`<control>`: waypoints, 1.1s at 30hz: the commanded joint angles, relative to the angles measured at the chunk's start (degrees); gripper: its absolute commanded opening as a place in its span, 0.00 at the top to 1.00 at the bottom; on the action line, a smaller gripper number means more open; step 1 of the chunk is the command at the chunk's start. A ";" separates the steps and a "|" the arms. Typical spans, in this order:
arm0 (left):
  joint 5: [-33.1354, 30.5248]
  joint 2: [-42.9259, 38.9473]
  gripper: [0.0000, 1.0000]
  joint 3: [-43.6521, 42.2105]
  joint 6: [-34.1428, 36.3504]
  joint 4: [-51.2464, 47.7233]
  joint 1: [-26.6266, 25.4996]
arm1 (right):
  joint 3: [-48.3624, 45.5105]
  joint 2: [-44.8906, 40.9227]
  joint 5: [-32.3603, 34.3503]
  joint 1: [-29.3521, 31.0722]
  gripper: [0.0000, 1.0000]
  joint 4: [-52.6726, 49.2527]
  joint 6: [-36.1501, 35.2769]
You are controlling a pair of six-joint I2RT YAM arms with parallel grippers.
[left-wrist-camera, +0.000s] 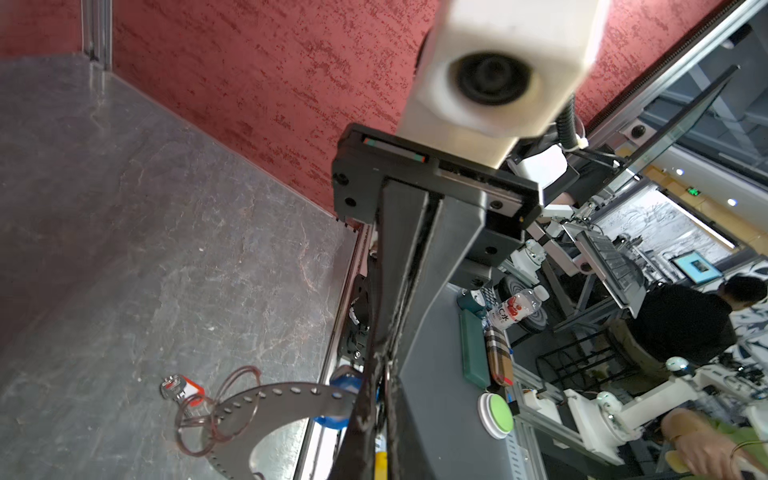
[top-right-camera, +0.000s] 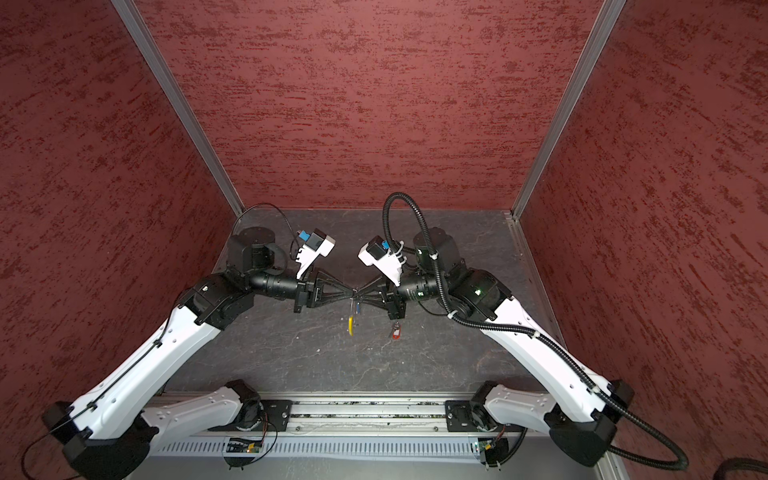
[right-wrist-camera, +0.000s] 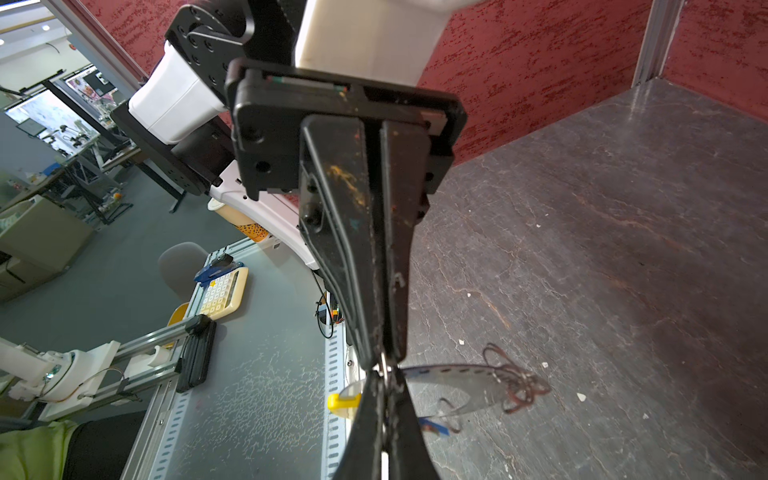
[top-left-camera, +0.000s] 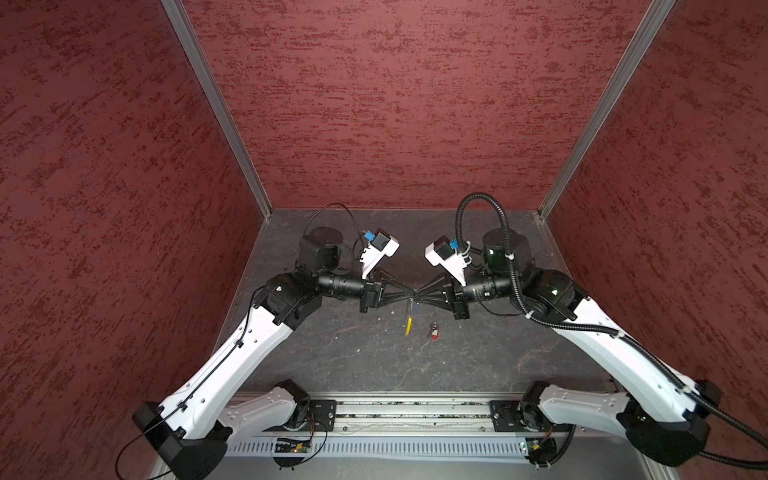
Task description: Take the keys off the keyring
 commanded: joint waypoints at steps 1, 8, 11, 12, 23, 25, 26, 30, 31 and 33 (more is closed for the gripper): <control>0.97 -0.30 0.99 0.54 -0.59 2.69 0.44 | 1.70 0.56 -0.80 -0.63 1.00 2.66 -0.92; -1.55 -1.48 1.00 -2.93 -3.41 12.16 1.90 | 0.49 0.27 -1.13 -2.52 0.96 6.09 0.48; -0.88 -1.15 1.00 -4.43 -6.03 17.15 4.25 | -1.27 -0.82 -2.24 -3.82 0.78 9.72 1.35; -0.29 -1.01 1.00 -5.28 -7.20 19.29 5.24 | -2.16 -1.33 -2.58 -4.38 0.74 11.27 1.72; -3.47 -0.58 1.00 -9.64 -10.72 33.26 7.10 | -12.28 -5.61 -4.65 -10.75 0.51 38.80 14.11; -4.11 -0.39 1.00 -10.05 -10.99 35.08 7.06 | -14.52 -6.33 -1.20 -11.90 0.48 43.98 16.72; -4.31 -0.14 1.00 -10.07 -11.07 35.50 7.10 | -15.16 -6.34 0.79 -12.14 0.47 45.20 17.20; -3.02 1.42 1.00 -8.82 -10.34 34.92 7.24 | -18.27 -6.15 5.86 -12.53 0.47 50.37 20.86; -2.77 1.78 1.00 -8.60 -10.12 34.68 7.37 | -19.13 -6.39 8.35 -12.51 0.45 50.54 22.00; -1.69 2.52 1.00 -8.67 -10.96 36.30 7.72 | -20.33 -6.96 11.43 -12.60 0.33 51.20 23.85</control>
